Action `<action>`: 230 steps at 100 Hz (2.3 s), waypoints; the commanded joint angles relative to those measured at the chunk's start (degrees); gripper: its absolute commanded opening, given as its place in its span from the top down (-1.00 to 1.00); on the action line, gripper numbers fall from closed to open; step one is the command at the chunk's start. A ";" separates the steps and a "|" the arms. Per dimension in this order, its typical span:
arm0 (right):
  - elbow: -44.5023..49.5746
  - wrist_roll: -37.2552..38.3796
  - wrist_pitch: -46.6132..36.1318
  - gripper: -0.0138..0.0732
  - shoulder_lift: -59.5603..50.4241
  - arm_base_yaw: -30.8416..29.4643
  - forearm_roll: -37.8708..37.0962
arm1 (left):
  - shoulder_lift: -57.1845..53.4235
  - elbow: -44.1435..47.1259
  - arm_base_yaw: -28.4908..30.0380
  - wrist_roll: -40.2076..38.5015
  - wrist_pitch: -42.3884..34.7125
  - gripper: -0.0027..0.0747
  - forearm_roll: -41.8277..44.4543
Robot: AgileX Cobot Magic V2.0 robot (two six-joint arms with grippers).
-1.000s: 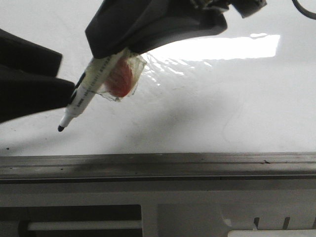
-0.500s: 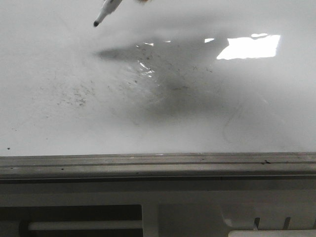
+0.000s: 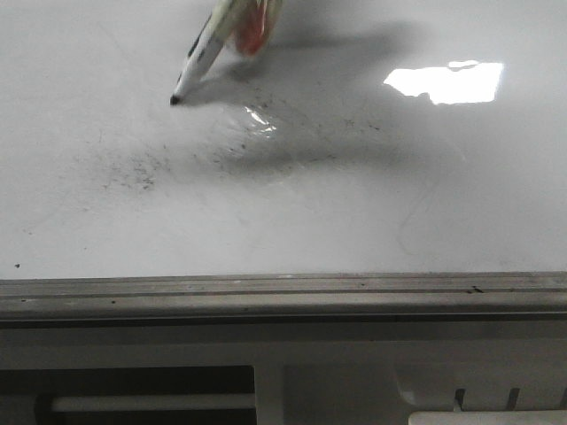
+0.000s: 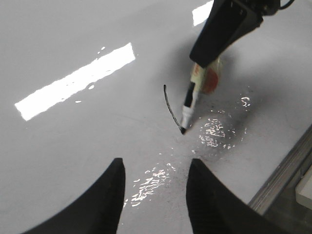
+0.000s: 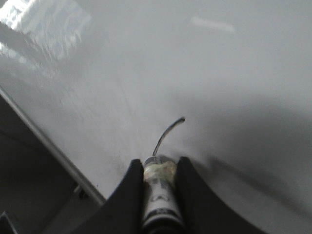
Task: Write number 8 on whiteboard
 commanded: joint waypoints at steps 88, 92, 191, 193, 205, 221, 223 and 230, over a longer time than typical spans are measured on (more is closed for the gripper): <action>-3.32 1.42 -3.46 0.78 -3.00 -3.06 -12.18 | 0.37 -1.65 0.27 -0.53 -3.64 0.20 -0.56; -3.54 1.42 -3.46 0.78 -3.24 -3.81 -12.18 | 0.37 -1.65 0.27 -0.53 -3.64 0.20 -0.56; -6.71 1.01 -5.69 0.78 -3.36 -2.60 -11.39 | 2.00 -1.65 0.27 -0.53 -6.81 0.20 -0.56; -6.71 0.64 -5.21 0.78 -3.36 -2.14 -11.39 | 2.57 -1.65 0.27 -0.53 -6.81 0.20 -0.56; -6.71 -0.12 -3.08 0.78 -3.36 2.08 -11.94 | 7.17 -1.65 0.03 -0.53 -10.14 0.20 -0.56; -6.71 -0.81 -0.55 0.78 -3.36 9.50 -14.00 | 15.59 -1.65 -1.78 -0.53 -17.27 0.19 -0.33; -6.55 -0.81 -0.55 0.78 -3.36 10.25 -14.00 | 16.37 -1.65 -2.16 -0.53 -18.29 0.19 -0.33; -5.73 -0.56 -0.55 0.78 -3.36 12.17 -14.00 | 20.44 -1.65 -3.05 -0.53 -21.28 0.16 -0.33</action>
